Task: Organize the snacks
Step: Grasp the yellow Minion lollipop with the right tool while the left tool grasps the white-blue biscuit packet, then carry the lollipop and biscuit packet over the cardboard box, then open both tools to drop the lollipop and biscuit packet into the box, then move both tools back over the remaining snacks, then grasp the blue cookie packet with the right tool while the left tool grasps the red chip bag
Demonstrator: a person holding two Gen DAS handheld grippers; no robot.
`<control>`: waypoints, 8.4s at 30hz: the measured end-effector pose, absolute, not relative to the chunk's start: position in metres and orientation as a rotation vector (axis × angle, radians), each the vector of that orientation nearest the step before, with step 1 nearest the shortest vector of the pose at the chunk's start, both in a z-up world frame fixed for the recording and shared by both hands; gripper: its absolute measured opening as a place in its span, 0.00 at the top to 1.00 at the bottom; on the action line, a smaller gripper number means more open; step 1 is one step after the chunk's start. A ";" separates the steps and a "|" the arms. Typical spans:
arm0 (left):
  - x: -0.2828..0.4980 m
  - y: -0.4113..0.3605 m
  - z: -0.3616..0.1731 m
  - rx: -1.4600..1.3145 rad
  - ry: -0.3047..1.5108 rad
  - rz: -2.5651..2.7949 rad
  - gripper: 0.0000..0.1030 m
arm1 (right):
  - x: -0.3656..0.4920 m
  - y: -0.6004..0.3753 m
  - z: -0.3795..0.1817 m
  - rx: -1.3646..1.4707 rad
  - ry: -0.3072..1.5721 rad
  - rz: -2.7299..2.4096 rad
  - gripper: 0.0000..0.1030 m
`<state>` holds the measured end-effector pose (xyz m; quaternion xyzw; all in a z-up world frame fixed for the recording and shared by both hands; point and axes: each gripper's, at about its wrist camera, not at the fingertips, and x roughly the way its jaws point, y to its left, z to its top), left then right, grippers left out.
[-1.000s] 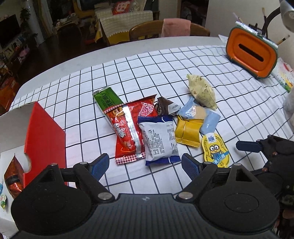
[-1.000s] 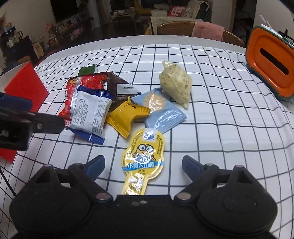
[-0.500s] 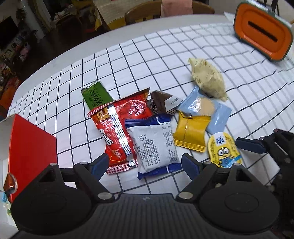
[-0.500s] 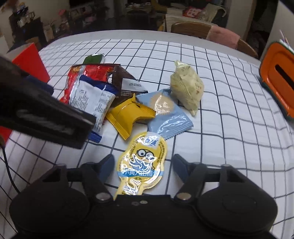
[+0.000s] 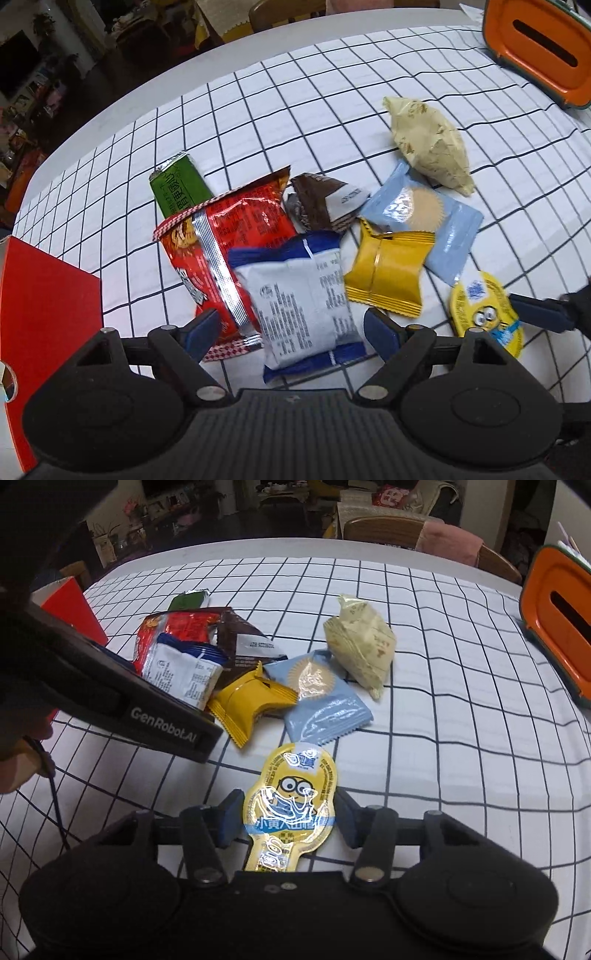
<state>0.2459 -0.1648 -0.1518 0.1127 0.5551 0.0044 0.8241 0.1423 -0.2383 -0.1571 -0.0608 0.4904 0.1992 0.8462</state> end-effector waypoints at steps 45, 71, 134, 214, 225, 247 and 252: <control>0.148 -0.037 -0.060 -0.019 1.078 -0.068 0.54 | 0.069 -0.181 -0.045 -0.028 0.891 0.458 0.51; 0.103 0.123 -0.025 -0.045 0.987 0.013 0.55 | 0.055 -0.020 -0.020 -0.139 0.813 0.559 0.51; 0.118 0.199 -0.063 0.052 1.072 0.067 0.46 | 0.101 0.078 -0.061 -0.145 0.908 0.628 0.27; 0.273 -0.117 -0.133 -0.005 1.134 0.092 0.18 | 0.195 -0.241 -0.161 -0.285 0.920 0.520 0.25; 0.289 -0.112 -0.146 -0.041 1.164 0.099 0.18 | 0.216 -0.234 -0.171 -0.264 0.921 0.534 0.29; 0.275 -0.102 -0.142 -0.095 1.146 0.062 0.53 | 0.188 -0.250 -0.160 -0.181 0.954 0.445 0.56; 0.265 -0.098 -0.141 -0.102 1.151 0.058 0.58 | 0.173 -0.258 -0.158 -0.156 0.971 0.430 0.56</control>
